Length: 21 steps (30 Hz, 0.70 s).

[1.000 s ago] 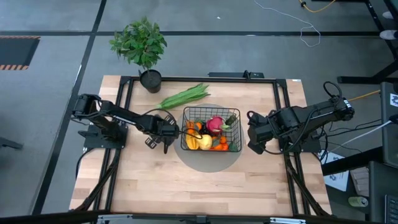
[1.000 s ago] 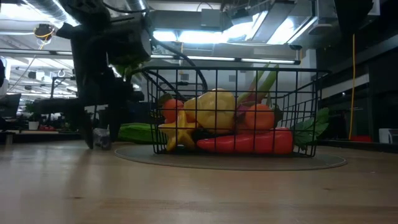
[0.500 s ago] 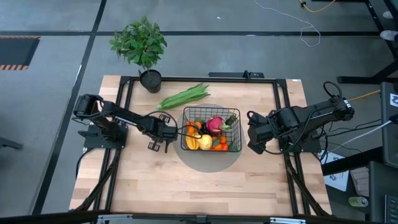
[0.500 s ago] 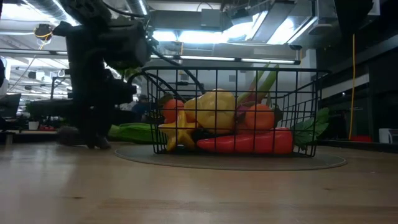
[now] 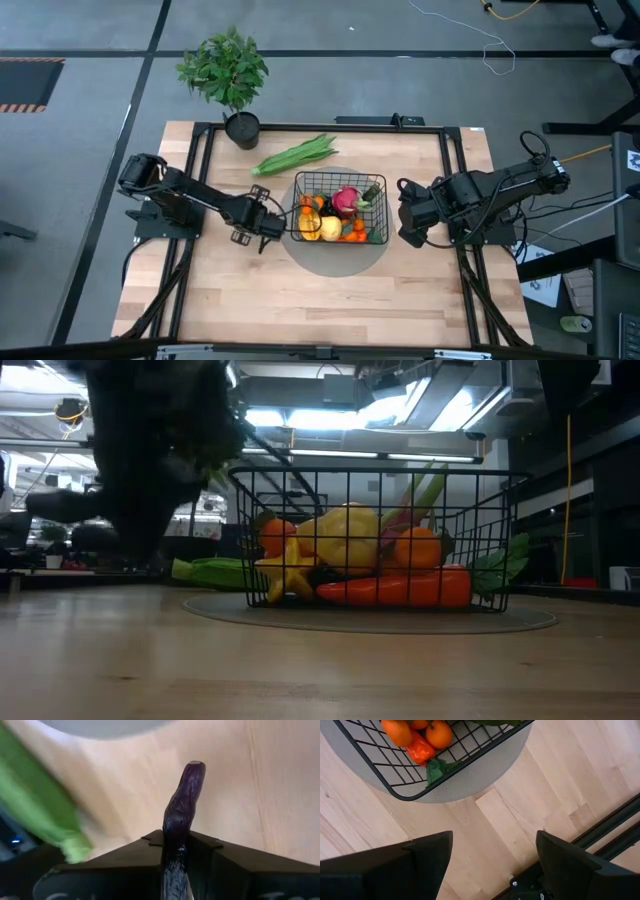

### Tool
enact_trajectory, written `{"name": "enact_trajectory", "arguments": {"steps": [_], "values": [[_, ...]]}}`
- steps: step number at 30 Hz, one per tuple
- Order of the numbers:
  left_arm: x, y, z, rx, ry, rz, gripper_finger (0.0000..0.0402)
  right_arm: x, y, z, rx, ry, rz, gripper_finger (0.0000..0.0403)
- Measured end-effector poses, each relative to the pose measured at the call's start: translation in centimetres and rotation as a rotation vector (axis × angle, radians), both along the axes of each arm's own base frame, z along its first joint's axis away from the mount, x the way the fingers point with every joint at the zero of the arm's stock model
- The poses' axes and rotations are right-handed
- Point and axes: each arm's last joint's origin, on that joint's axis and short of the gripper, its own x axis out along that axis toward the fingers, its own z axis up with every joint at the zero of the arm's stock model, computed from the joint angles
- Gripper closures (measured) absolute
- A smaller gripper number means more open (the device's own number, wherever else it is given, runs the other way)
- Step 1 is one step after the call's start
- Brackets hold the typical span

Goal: Build produce basket
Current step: Put the violet eggplant into the black wire basket

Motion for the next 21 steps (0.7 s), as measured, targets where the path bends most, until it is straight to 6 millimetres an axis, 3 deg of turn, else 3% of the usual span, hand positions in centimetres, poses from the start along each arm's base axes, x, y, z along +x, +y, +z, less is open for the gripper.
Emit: {"name": "enact_trajectory", "arguments": {"steps": [4,11,16,21], "values": [[0.3,-0.9,2.8,0.061,0.034,-0.006,0.0379,0.0,0.0,0.0,0.000,0.000,0.000,0.0128],[0.3,-0.5,8.8,0.187,0.091,0.068,0.0379,0.0,0.0,0.0,0.001,0.001,0.000,0.0128],[2.0,0.1,13.1,0.203,-0.101,0.084,0.0379,0.0,0.0,0.0,0.000,0.001,0.003,0.0128],[5.0,2.3,17.1,0.116,-0.440,0.178,0.0379,0.0,0.0,0.0,0.000,0.001,0.003,0.0128]]}}
